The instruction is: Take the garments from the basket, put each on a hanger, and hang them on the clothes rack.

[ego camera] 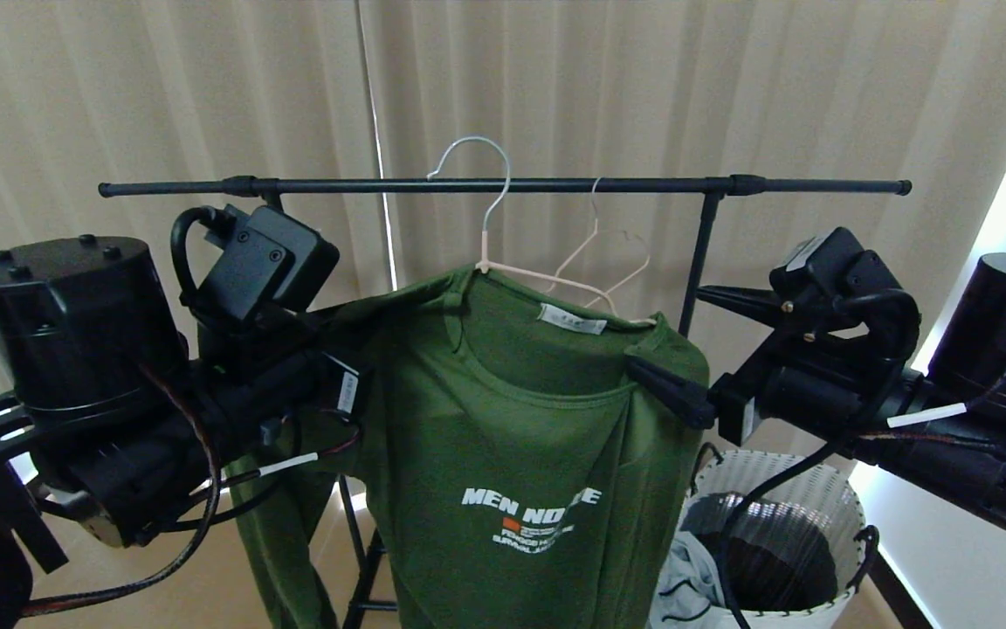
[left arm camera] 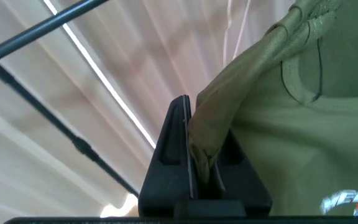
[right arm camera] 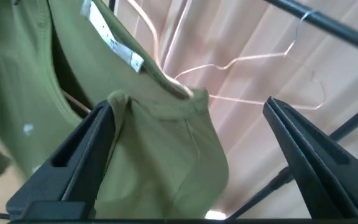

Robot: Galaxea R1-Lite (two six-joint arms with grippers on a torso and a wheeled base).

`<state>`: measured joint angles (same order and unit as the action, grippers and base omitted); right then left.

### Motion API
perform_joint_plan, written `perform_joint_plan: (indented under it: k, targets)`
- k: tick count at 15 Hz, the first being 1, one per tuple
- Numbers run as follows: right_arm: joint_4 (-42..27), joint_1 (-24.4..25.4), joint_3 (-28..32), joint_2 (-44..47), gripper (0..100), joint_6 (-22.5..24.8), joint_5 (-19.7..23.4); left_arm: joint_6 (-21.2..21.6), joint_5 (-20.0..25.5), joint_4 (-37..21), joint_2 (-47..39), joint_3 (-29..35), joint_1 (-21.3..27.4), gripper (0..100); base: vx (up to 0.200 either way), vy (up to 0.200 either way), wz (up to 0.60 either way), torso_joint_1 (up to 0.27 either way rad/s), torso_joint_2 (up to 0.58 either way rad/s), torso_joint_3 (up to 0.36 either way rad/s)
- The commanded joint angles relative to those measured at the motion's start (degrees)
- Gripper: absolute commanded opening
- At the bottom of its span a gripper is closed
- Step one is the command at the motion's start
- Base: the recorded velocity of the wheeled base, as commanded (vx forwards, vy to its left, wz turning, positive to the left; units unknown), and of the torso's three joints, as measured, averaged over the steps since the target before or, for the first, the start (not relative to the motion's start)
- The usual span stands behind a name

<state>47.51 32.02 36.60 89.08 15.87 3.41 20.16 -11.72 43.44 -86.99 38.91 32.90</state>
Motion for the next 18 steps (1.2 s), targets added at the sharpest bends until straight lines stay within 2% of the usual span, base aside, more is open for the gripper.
perform_joint_plan:
  k: [1, 3, 6, 9, 12, 14, 18]
  targets:
    - [0.0, 0.0, -0.3, 0.0, 100, 0.1, 0.0, 0.1, -0.6, 0.0, -0.7, 1.1, -0.4, 0, 0.000, 0.000, 0.00, 0.000, 0.00, 0.000]
    - [0.0, 0.0, -1.4, -0.9, 100, 0.1, 0.0, -1.0, -3.6, 0.0, -0.8, 1.5, -1.0, 0, 0.000, 0.000, 0.00, 0.000, 0.00, 0.000]
    - [-0.7, -0.5, -3.6, -2.1, 100, 0.6, -0.2, -2.0, -4.1, 0.0, -0.8, 1.5, -1.1, 0, 0.000, 0.000, 0.00, 0.000, 0.00, 0.000]
    - [-3.2, -1.2, -2.9, -3.5, 100, 1.1, -0.2, -2.0, -3.9, 0.0, -0.7, 1.3, -0.8, 0, 0.000, 0.000, 0.00, 0.000, 0.00, 0.000]
    - [-4.0, -0.7, 2.4, -2.1, 100, 1.4, -0.2, -2.0, -3.6, 0.1, -0.6, 0.2, 0.7, 0, 0.000, 0.000, 0.00, 0.000, 0.00, 0.000]
    - [-8.3, -0.2, 8.9, 0.0, 100, 2.1, -0.4, -1.9, -3.5, 0.1, -0.8, 0.1, 2.3, 0, 0.000, 0.000, 0.00, 0.000, 0.00, 0.000]
    - [-9.5, -0.2, 14.3, 4.8, 100, 2.1, -0.8, -1.7, -3.4, 0.1, -0.4, -0.7, 4.2, 0, 0.000, 0.000, 0.00, 0.000, 0.00, 0.000]
